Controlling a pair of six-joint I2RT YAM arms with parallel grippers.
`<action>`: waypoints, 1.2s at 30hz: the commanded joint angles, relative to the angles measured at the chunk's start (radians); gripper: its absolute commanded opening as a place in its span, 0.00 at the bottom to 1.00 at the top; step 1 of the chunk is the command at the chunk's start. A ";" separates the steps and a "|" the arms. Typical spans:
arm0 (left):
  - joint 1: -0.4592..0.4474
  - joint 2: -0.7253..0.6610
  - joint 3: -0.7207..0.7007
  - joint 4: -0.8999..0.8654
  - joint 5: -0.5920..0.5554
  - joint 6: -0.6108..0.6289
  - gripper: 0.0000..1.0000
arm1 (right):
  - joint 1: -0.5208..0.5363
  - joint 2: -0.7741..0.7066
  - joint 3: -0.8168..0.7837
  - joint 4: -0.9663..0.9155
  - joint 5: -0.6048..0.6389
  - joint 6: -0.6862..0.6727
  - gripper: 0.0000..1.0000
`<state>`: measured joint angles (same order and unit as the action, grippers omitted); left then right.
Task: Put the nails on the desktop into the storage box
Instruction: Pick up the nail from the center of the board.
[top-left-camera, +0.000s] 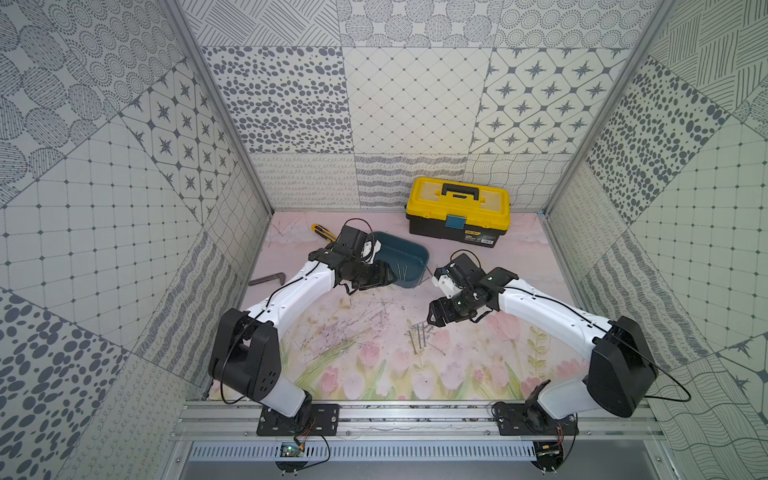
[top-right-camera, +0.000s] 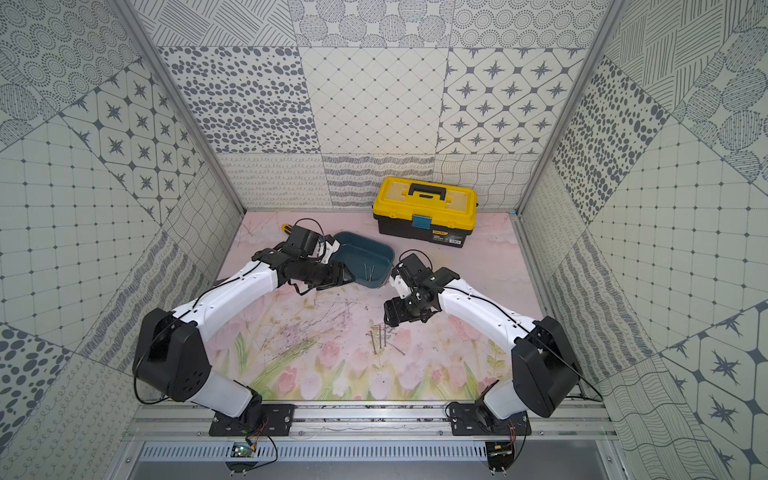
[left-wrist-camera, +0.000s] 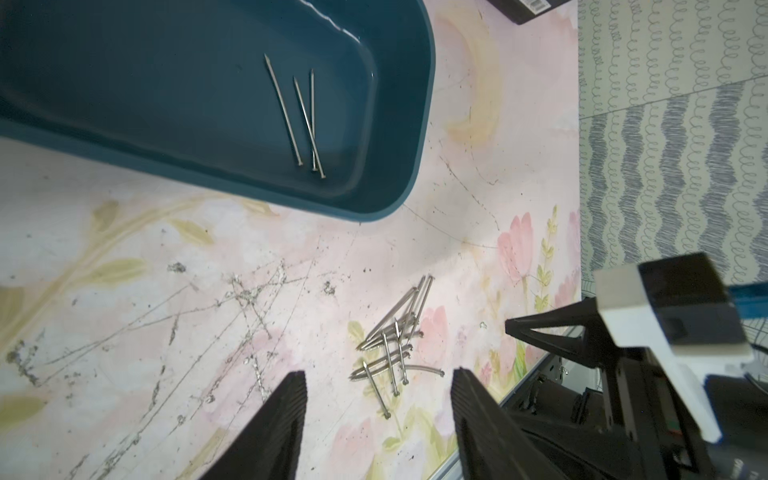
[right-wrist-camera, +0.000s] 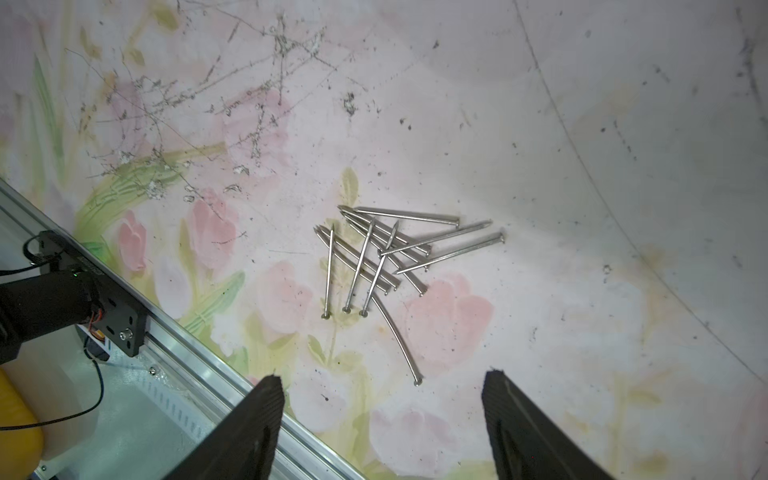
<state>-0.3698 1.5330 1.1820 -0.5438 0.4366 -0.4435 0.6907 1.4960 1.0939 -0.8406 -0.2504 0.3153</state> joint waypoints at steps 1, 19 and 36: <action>0.002 -0.103 -0.153 0.087 0.092 0.004 0.63 | 0.045 0.040 -0.018 -0.040 0.033 -0.039 0.78; -0.073 -0.299 -0.397 0.172 0.088 0.037 0.74 | 0.206 0.147 -0.100 -0.010 0.219 -0.068 0.54; -0.081 -0.308 -0.371 0.124 0.092 0.080 0.74 | 0.288 0.243 -0.125 0.064 0.334 -0.014 0.33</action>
<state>-0.4477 1.2278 0.7906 -0.4095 0.5201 -0.4137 0.9630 1.6932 0.9813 -0.8200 0.0578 0.2813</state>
